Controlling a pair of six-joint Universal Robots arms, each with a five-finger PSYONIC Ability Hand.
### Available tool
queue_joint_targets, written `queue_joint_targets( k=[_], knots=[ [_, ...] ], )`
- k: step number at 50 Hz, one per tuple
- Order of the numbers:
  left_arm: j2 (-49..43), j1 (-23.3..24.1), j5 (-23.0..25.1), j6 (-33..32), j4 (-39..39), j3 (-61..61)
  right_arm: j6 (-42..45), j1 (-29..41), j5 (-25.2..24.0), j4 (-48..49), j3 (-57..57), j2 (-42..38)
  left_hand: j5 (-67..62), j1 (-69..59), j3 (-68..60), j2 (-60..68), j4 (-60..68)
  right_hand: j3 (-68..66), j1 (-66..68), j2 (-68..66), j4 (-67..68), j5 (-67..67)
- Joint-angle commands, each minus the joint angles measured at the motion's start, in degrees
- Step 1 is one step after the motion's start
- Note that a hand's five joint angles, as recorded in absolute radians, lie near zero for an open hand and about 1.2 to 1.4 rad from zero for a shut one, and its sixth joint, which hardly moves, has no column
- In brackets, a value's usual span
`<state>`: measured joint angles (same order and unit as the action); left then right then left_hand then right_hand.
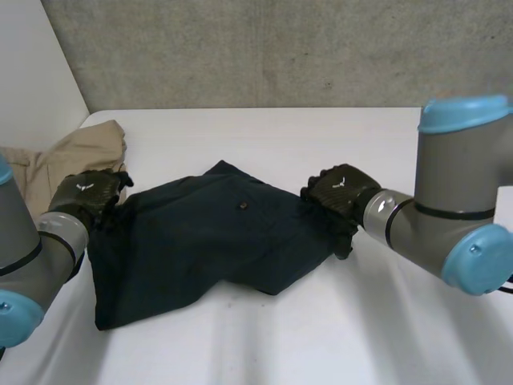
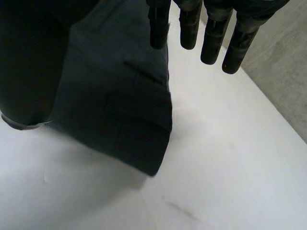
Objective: Fold the laundry.
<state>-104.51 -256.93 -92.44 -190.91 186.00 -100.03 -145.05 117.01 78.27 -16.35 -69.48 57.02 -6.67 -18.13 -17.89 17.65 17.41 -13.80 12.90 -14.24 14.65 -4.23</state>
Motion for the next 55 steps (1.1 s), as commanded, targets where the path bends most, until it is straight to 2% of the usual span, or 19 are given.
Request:
queue_joint_targets(
  k=[1, 5, 9, 11, 14, 15, 16, 20, 24, 25, 28, 32, 36, 39, 41, 42, 43, 48, 55],
  knots=[
    [-3.8, -2.0, -0.9, -0.5, 0.3, 1.2, 5.3, 0.1, 3.3, 2.5, -1.3, -2.8, -3.1, -1.7, -1.9, 2.2, 2.4, -0.7, 1.6, -0.2, -0.2, -0.2],
    [-6.7, -3.2, -0.6, -0.5, 0.4, 3.1, 5.6, 0.1, 3.5, 6.1, -2.4, -4.3, -7.3, -5.9, -6.1, 6.3, 6.6, -4.2, 5.1, -3.7, 3.3, -3.8],
    [-9.8, -3.8, -0.4, -0.5, 0.1, 5.0, 5.9, 0.1, 3.6, 10.6, -4.4, -5.2, -8.8, -7.4, -7.6, 7.9, 8.1, -17.1, 18.0, -16.7, 16.3, -16.7],
    [-10.9, -3.8, -0.4, -0.5, 0.1, 5.6, 5.9, 0.1, 3.7, 12.7, -5.3, -5.5, -9.9, -8.4, -8.6, 8.9, 9.1, -34.4, 35.3, -33.9, 33.5, -34.0],
    [-12.4, -3.2, -0.4, -0.5, 0.0, 6.7, 5.9, 0.1, 3.8, 13.8, -6.1, -5.1, -18.4, -16.9, -17.2, 17.4, 17.7, -66.1, 67.0, -65.7, 65.3, -65.7],
    [-12.6, -3.1, -0.3, -0.5, 0.0, 6.9, 5.9, 0.0, 3.8, 13.8, -6.4, -4.8, -22.3, -20.8, -21.0, 21.3, 21.5, -66.2, 67.1, -65.8, 65.3, -65.8],
    [-12.6, -3.0, -0.4, -0.4, 0.1, 7.0, 5.9, -0.3, 3.8, 13.7, -6.6, -4.6, -32.0, -30.5, -30.7, 31.0, 31.2, -66.2, 67.1, -65.8, 65.3, -65.8],
    [-11.7, -2.5, -0.3, -0.4, 0.1, 7.1, 6.4, -0.6, 3.1, 13.4, -11.1, -1.7, -50.9, -49.4, -49.6, 49.9, 50.1, -66.2, 67.1, -65.8, 65.3, -65.8],
    [-10.9, -0.6, -0.2, -0.4, 0.2, 7.5, 10.0, -0.8, 2.7, 12.4, -19.1, 7.7, -57.8, -56.3, -56.6, 56.8, 57.0, -66.2, 67.1, -65.8, 65.3, -65.8],
    [-10.6, -0.2, -0.1, -0.4, 0.2, 7.7, 13.4, -1.3, 2.6, 11.1, -22.3, 11.4, -58.1, -56.7, -56.9, 57.2, 57.4, -66.2, 67.1, -65.8, 65.3, -65.8],
    [-10.1, 1.3, -0.1, -0.4, 0.2, 7.9, 17.6, -3.0, 2.7, 8.6, -25.7, 14.7, -58.3, -56.8, -57.1, 57.3, 57.6, -66.2, 67.1, -65.8, 65.3, -65.8],
    [-9.7, 2.9, 0.0, -0.4, 0.2, 7.8, 25.1, -7.7, 3.0, -1.0, -31.6, 21.9, -58.3, -56.8, -57.1, 57.3, 57.6, -66.2, 67.1, -65.8, 65.3, -65.8],
    [-8.8, 4.6, 0.0, -0.4, 0.2, 7.5, 27.4, -8.9, 1.2, -11.3, -35.1, 27.6, -58.1, -56.7, -56.9, 57.2, 57.4, -66.2, 67.1, -65.8, 65.3, -65.8],
    [-7.9, 5.6, 0.2, -0.3, 0.2, 7.0, 27.9, -9.1, -0.7, -16.2, -35.6, 28.0, -57.5, -56.0, -56.2, 56.5, 56.7, -66.2, 67.1, -65.8, 65.3, -65.8],
    [-7.5, 6.2, 0.2, -0.3, 0.2, 6.8, 26.3, -9.2, -2.3, -17.3, -33.9, 28.1, -57.1, -55.7, -55.9, 56.2, 56.4, -18.2, 19.1, -17.8, 17.4, -17.8],
    [-7.0, 7.0, 0.7, -0.3, 0.2, 6.8, 25.5, -9.3, -2.9, -16.6, -32.7, 28.2, -57.1, -55.7, -55.9, 56.2, 56.4, -0.5, 1.4, -0.1, -0.4, -0.1],
    [-6.8, 7.3, 0.9, -0.3, 0.2, 6.7, 24.2, -9.3, -3.5, -15.6, -31.5, 28.2, -57.1, -55.7, -55.9, 56.2, 56.4, 3.8, -2.9, 4.2, -4.7, 4.2],
    [-5.4, 9.0, 1.4, -0.3, 0.1, 6.6, 9.8, -8.8, -4.3, -8.6, -22.7, 27.1, -56.6, -55.2, -55.4, 55.6, 55.9, 3.8, -2.9, 4.2, -4.7, 4.2],
    [-1.5, 9.3, 1.5, -0.4, 0.1, 4.9, -1.9, -7.8, -4.1, -8.0, -10.7, 19.0, -56.6, -55.2, -55.4, 55.6, 55.9, -0.8, 1.7, -0.4, 0.0, -0.4]
  ],
)
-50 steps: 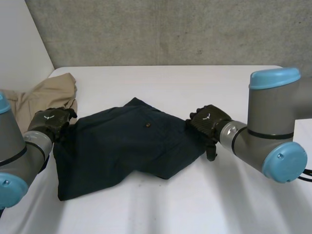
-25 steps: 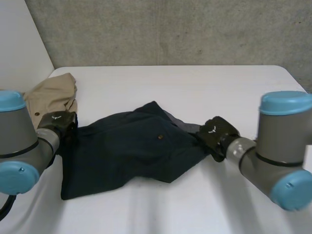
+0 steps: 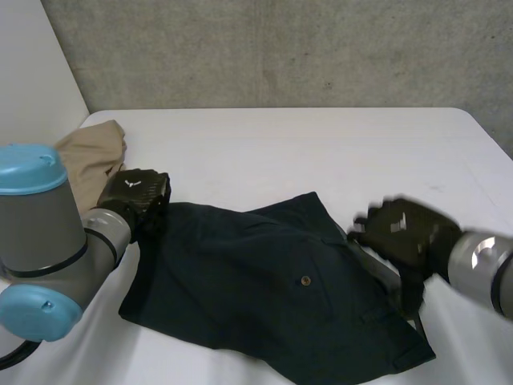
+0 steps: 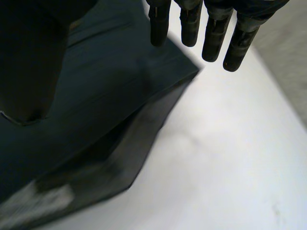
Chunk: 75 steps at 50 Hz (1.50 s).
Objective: Fold the laundry.
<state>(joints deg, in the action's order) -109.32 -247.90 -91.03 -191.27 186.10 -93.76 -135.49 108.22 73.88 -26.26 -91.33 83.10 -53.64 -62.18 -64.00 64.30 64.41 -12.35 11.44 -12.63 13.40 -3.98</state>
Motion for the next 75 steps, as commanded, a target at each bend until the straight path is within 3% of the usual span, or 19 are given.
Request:
queue_joint_targets(
  k=[1, 11, 24, 26, 30, 31, 32, 41, 52, 57, 58, 59, 61, 68, 75],
  knots=[
    [3.8, 0.3, 0.1, -0.1, 0.0, -1.5, -14.1, 2.6, 0.4, 1.8, 14.3, -9.8, -9.7, -11.1, -9.3, 9.0, 8.9, -2.4, 3.4, -2.2, 1.4, -0.8],
    [8.6, 0.7, 0.1, -0.2, 0.1, -2.9, -25.9, 11.5, 0.7, -3.6, 35.3, -30.2, -9.0, -10.4, -8.6, 8.3, 8.2, -2.4, 3.4, -2.2, 1.4, -0.8],
    [11.1, 1.8, 0.1, -0.2, 0.4, -2.0, -26.9, 12.9, 0.7, -8.5, 43.6, -41.8, -9.0, -10.4, -8.6, 8.3, 8.2, -5.6, 6.5, -5.3, 4.6, -4.0],
    [11.3, 2.2, 0.1, -0.2, 0.5, -1.8, -26.9, 12.9, 0.6, -8.5, 44.0, -42.5, -9.0, -10.4, -8.6, 8.3, 8.2, -13.3, 14.2, -13.0, 12.3, -11.7],
    [11.5, 2.9, 0.1, -0.7, 0.8, -1.7, -26.9, 13.1, 0.6, -8.5, 44.7, -43.0, -9.0, -10.4, -8.6, 8.3, 8.2, -58.5, 59.4, -58.2, 57.5, -56.9],
    [11.5, 2.9, 0.1, -0.9, 0.8, -1.7, -26.9, 13.1, 0.6, -8.4, 45.4, -42.6, -9.0, -10.4, -8.6, 8.3, 8.2, -67.6, 68.5, -67.3, 66.5, -65.9],
    [11.4, 3.0, 0.1, -1.0, 0.9, -1.7, -26.9, 13.0, 0.7, -8.4, 46.0, -42.2, -9.0, -10.4, -8.6, 8.3, 8.2, -67.7, 68.6, -67.4, 66.6, -66.0],
    [11.8, 3.1, 0.1, -3.1, 0.8, 0.5, -23.4, 12.1, 1.1, -8.8, 46.2, -26.3, -10.2, -11.6, -9.8, 9.5, 9.4, -67.7, 68.6, -67.4, 66.6, -66.0],
    [14.8, 4.4, 0.1, -3.1, 0.2, 2.4, -6.7, 8.9, 2.0, -12.5, 35.4, -12.6, -11.3, -12.8, -11.0, 10.7, 10.6, -67.7, 68.6, -67.4, 66.6, -66.0],
    [9.5, 5.1, 0.1, -3.8, 0.2, 2.6, -5.5, 9.4, 3.2, -11.9, 31.8, -13.1, -11.2, -12.6, -10.8, 10.5, 10.4, -67.7, 68.6, -67.4, 66.6, -66.0],
    [8.6, 5.2, 0.0, -3.9, 0.2, 2.9, -5.8, 9.3, 3.9, -11.0, 31.8, -14.1, -11.3, -12.8, -11.0, 10.7, 10.6, -40.1, 41.0, -39.8, 39.0, -38.4],
    [8.0, 5.3, 0.0, -4.2, 0.1, 3.1, -6.0, 9.4, 4.3, -10.2, 31.9, -15.0, -11.3, -12.8, -11.0, 10.7, 10.6, -24.1, 25.1, -23.9, 23.1, -22.5],
    [7.5, 6.3, -0.3, -5.0, -0.1, 3.5, -7.0, 9.4, 5.0, -8.4, 32.0, -16.9, -11.3, -12.8, -11.0, 10.7, 10.6, -9.9, 10.8, -9.6, 8.8, -8.3],
    [9.6, 9.4, -0.5, -6.8, -0.6, 2.8, -16.4, 8.7, 4.0, -3.8, 39.5, -26.0, -10.8, -12.3, -10.5, 10.2, 10.1, -7.5, 8.4, -7.2, 6.4, -5.9],
    [14.8, 9.5, -0.4, -7.0, -0.5, 0.3, -20.6, 8.6, -3.1, -5.7, 48.6, -36.2, -10.5, -12.0, -10.1, 9.8, 9.7, -8.0, 8.9, -7.7, 6.9, -6.4]
  ],
)
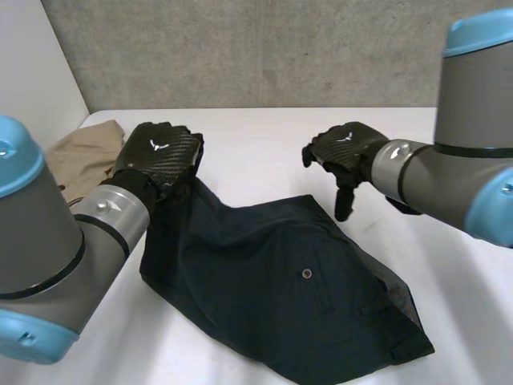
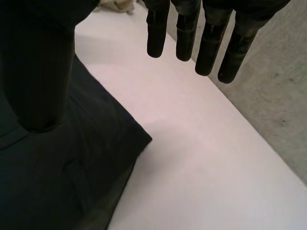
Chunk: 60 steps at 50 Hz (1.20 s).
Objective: Fold the laundry.
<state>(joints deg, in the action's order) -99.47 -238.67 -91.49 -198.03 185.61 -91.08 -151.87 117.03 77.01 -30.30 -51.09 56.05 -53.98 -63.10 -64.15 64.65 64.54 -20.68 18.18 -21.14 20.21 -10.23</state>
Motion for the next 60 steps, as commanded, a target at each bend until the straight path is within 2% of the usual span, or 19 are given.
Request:
queue_joint_targets(
  k=[1, 10, 22, 24, 26, 27, 32, 36, 45, 51, 53, 56, 60],
  knots=[
    [5.4, 0.3, 0.1, -0.3, 0.0, -3.0, -4.2, -0.2, -6.8, -2.1, 9.2, -10.3, -10.2, -11.0, -10.0, 9.5, 9.6, 0.3, 2.2, 0.8, 0.1, -0.1],
    [7.6, 0.7, 0.0, -0.3, -0.2, -4.9, -4.1, -0.1, -8.6, -8.3, 17.4, -20.4, -9.8, -10.7, -9.7, 9.1, 9.3, -1.0, 3.5, -0.6, 1.5, -1.5],
    [8.5, 0.7, 0.1, -0.3, -0.2, -4.9, -3.6, 0.6, -9.8, -8.8, 17.3, -24.1, -10.0, -10.9, -9.8, 9.3, 9.4, -0.8, 3.3, -0.4, 1.3, -1.3],
    [8.7, 0.7, 0.1, -0.3, -0.1, -5.0, -3.5, 0.6, -9.8, -8.8, 17.5, -24.4, -10.0, -10.9, -9.8, 9.3, 9.4, -8.0, 10.5, -7.6, 8.5, -8.5],
    [8.8, 0.7, 0.1, -0.2, -0.1, -5.0, -3.5, 0.6, -9.8, -8.8, 18.0, -24.4, -10.0, -10.9, -9.8, 9.3, 9.4, -44.1, 46.6, -43.6, 44.5, -44.5],
    [8.8, 0.7, 0.0, -0.2, -0.1, -5.0, -3.6, 0.7, -9.9, -8.7, 18.1, -24.1, -10.0, -10.9, -9.8, 9.3, 9.4, -59.2, 61.7, -58.7, 59.6, -59.6],
    [8.6, 0.2, -0.1, -0.3, 0.4, -4.6, -4.3, 0.6, -9.6, -8.2, 20.4, -20.9, -10.0, -10.9, -9.8, 9.3, 9.4, -59.3, 61.8, -58.9, 59.8, -59.8],
    [8.4, -0.5, -0.1, -0.3, 0.5, -4.0, -4.7, 0.0, -9.6, -7.8, 19.5, -14.5, -10.2, -11.0, -10.0, 9.5, 9.6, -59.3, 61.8, -58.9, 59.8, -59.8],
    [7.6, -2.3, 0.3, -0.1, 0.8, -3.3, -1.3, -2.1, -9.3, -9.3, 6.7, -0.2, -10.0, -10.9, -9.8, 9.3, 9.4, -59.3, 61.8, -58.9, 59.8, -59.8],
    [4.1, -2.1, 0.3, -0.1, 0.6, -3.6, 4.6, -2.4, -8.9, -8.5, 0.3, 1.8, -10.0, -10.9, -9.8, 9.3, 9.4, -59.3, 61.8, -58.9, 59.8, -59.8],
    [3.8, -1.9, 0.2, 0.0, 0.6, -3.7, 4.4, -2.4, -7.8, -7.7, 0.2, 1.8, -10.2, -11.0, -10.0, 9.5, 9.6, -30.2, 32.7, -29.8, 30.7, -30.7],
    [4.1, -1.7, 0.1, 0.1, 0.5, -3.8, 2.6, -2.2, -6.3, -4.4, 1.6, 0.3, -10.2, -11.0, -10.0, 9.5, 9.6, -3.0, 5.5, -2.5, 3.4, -3.4],
    [5.3, -1.2, 0.0, -0.1, 0.3, -3.9, -0.4, -1.8, -5.5, 0.2, 6.1, -4.3, -10.2, -11.0, -10.0, 9.5, 9.6, 1.7, 0.8, 2.1, -1.2, 1.2]
  ],
)
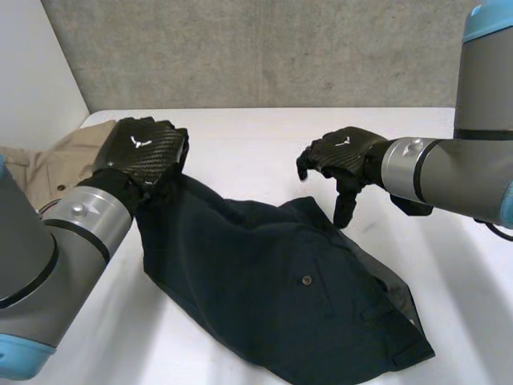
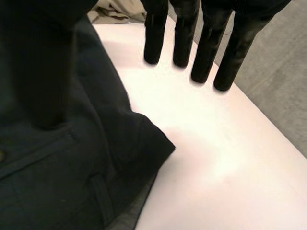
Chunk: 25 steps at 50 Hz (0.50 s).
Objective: Fold the laundry.
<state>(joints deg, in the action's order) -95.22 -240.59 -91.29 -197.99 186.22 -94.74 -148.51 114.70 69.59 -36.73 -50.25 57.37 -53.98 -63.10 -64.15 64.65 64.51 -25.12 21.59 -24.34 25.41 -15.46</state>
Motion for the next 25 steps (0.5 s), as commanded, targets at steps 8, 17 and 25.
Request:
queue_joint_targets(
  k=[8, 17, 25],
  knots=[
    [8.0, 2.1, 0.1, -0.3, -0.4, -2.5, -6.1, 0.9, -0.7, 7.3, 15.9, -16.8, -10.2, -11.0, -10.0, 9.5, 9.6, 5.3, -1.7, 4.5, -5.6, 5.6],
    [10.4, 2.5, 0.0, -0.3, -0.8, -4.5, -5.9, 1.1, -6.8, 1.8, 24.1, -27.0, -10.0, -10.9, -9.8, 9.3, 9.5, 5.5, -1.9, 4.7, -5.7, 5.8],
    [11.6, 2.7, 0.0, -0.3, -0.7, -4.7, -3.8, 1.4, -10.8, -2.1, 26.0, -31.0, -10.2, -11.0, -10.0, 9.5, 9.6, 3.3, 0.3, 2.5, -3.6, 3.6]
  ],
)
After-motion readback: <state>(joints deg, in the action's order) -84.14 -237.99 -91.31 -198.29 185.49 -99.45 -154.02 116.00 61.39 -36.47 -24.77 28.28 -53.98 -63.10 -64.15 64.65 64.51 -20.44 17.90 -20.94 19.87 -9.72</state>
